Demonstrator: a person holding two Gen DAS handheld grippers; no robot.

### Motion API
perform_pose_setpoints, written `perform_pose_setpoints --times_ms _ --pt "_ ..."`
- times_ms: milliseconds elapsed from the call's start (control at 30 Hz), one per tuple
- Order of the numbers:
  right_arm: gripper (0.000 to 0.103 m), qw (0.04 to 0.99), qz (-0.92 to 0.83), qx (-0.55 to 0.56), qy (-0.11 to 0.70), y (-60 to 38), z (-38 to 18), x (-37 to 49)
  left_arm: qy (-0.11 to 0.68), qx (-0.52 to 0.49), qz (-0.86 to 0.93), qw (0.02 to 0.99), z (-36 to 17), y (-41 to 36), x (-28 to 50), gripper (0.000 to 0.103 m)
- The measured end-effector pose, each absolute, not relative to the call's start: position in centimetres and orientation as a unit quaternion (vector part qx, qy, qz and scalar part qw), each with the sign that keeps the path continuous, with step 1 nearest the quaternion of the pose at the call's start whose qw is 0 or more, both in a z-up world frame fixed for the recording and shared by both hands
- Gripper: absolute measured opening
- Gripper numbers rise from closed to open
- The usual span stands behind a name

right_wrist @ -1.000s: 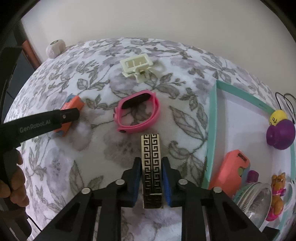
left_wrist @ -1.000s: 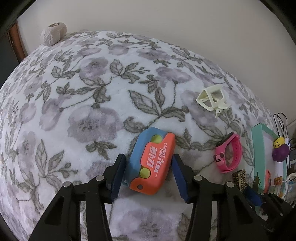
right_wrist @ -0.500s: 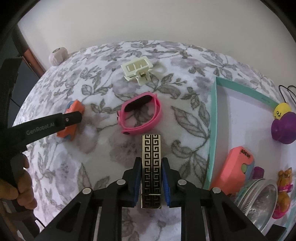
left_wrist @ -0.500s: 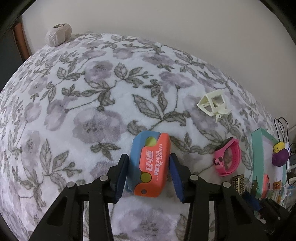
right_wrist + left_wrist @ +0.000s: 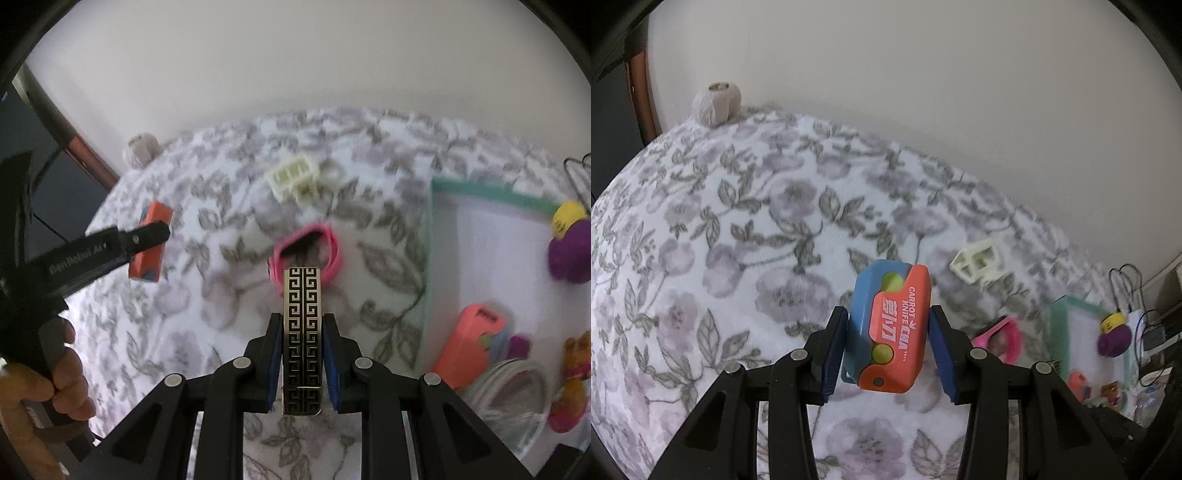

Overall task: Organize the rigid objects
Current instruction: 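Carry the carrot knife and gold bar into the box and open both tools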

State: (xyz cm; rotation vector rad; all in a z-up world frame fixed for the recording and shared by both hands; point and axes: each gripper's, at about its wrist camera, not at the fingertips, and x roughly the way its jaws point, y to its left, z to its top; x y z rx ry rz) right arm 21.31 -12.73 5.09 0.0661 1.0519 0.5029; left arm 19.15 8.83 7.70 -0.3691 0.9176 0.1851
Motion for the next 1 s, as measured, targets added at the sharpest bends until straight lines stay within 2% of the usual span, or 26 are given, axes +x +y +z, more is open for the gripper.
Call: perform_pose_setpoints --times_ms 233,400,700,1000 --pt "0.022 0.876 0.197 0.049 0.437 -17.2 9.9 21.2 0.397 -0.174 0.074 0.898 10.8 7.6 18.4 0.046" --pt "0.022 0.896 0.147 0.061 0.415 -21.1 11.5 21.1 0.377 -0.173 0.056 0.908 12.0 6.3 18.2 0.046" --pt "0.022 0.906 0.076 0.093 0.407 -27.9 11.3 21.2 0.366 -0.145 -0.002 0.919 12.6 0.4 18.7 0.046" --pt "0.022 0.902 0.057 0.095 0.417 -30.2 9.9 21.2 0.363 -0.097 -0.083 0.923 11.7 -8.4 19.7 0.046"
